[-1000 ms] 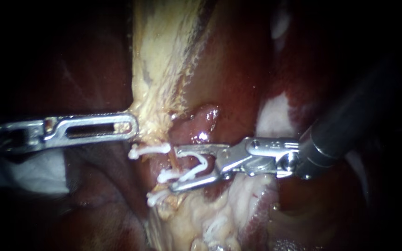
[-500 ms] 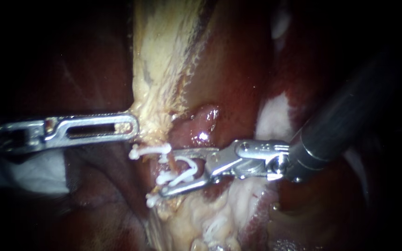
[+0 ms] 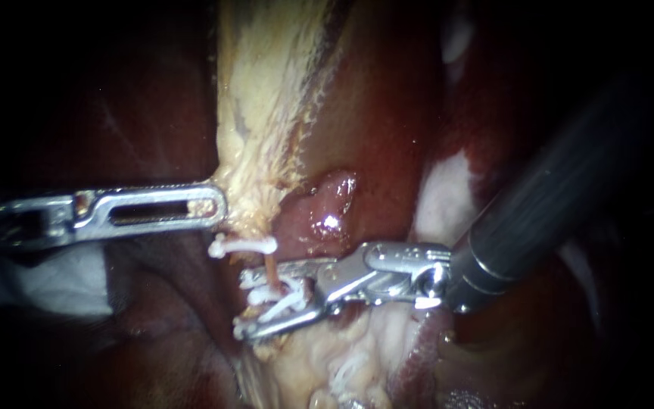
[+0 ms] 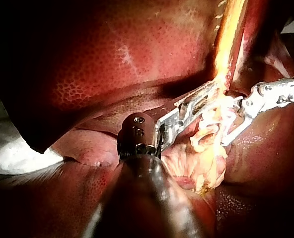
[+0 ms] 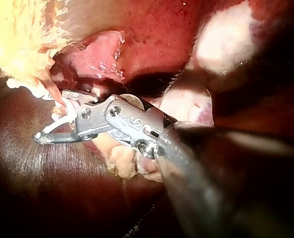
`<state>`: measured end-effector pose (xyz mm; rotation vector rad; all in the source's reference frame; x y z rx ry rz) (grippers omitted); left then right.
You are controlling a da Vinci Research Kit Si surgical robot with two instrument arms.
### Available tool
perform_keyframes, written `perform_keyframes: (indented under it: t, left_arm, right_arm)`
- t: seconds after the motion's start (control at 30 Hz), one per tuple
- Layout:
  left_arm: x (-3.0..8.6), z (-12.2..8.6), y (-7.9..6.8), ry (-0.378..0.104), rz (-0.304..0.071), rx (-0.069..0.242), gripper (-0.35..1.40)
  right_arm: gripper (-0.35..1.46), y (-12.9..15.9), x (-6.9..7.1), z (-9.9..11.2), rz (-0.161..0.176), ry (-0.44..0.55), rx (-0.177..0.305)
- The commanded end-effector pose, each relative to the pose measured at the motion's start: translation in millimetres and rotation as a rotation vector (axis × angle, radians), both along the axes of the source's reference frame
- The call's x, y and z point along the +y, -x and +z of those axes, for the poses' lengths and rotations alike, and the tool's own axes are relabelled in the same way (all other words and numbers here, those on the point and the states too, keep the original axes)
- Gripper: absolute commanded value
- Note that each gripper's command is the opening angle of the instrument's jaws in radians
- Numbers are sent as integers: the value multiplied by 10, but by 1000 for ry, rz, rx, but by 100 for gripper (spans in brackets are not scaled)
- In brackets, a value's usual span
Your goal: Clipping second clip right tube
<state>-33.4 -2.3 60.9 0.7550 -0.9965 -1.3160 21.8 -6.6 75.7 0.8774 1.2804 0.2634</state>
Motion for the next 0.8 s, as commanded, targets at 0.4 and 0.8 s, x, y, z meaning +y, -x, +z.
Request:
perform_keyframes:
  t: [0.4,0.8]
  left_arm:
    - [0,0,0,0,0,1,-35]
    - [0,0,0,0,0,1,-35]
  right_arm:
    - [15,3,3,2,20,-51,-27]
    - [-35,21,18,6,33,-67,-181]
